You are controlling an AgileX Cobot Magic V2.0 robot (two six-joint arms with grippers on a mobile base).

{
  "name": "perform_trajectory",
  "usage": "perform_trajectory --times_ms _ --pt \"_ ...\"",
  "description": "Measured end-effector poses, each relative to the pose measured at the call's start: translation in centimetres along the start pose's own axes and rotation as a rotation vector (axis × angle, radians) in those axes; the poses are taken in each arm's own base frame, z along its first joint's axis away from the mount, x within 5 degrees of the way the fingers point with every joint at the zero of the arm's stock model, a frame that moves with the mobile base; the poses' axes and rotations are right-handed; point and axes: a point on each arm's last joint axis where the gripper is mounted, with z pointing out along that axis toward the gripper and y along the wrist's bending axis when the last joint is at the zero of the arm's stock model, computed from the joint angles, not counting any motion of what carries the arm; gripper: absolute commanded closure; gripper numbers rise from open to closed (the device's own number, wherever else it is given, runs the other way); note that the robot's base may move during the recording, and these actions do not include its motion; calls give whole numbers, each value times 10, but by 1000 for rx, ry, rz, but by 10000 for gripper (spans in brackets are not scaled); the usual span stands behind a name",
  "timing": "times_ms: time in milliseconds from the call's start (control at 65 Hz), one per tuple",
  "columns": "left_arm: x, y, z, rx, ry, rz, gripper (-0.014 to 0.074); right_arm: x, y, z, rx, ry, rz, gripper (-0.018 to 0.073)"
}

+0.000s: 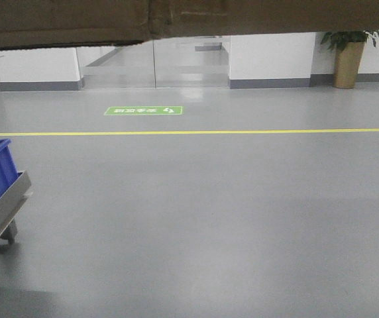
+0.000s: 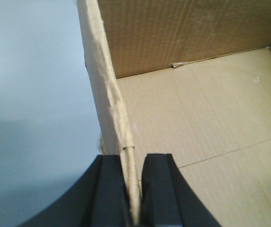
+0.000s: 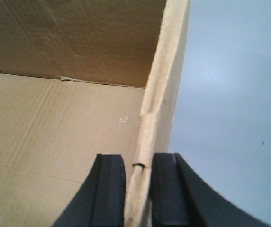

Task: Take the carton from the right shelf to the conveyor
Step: 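Drive holding the carton in both grippers toward the conveyor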

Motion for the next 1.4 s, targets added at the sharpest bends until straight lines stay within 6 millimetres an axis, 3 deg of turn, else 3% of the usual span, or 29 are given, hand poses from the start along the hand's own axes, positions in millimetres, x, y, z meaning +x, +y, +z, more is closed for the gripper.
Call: perform_trajectory --times_ms 1400 --pt "0 0 0 -3 -2 1 612 -1 0 1 -2 -13 0 627"
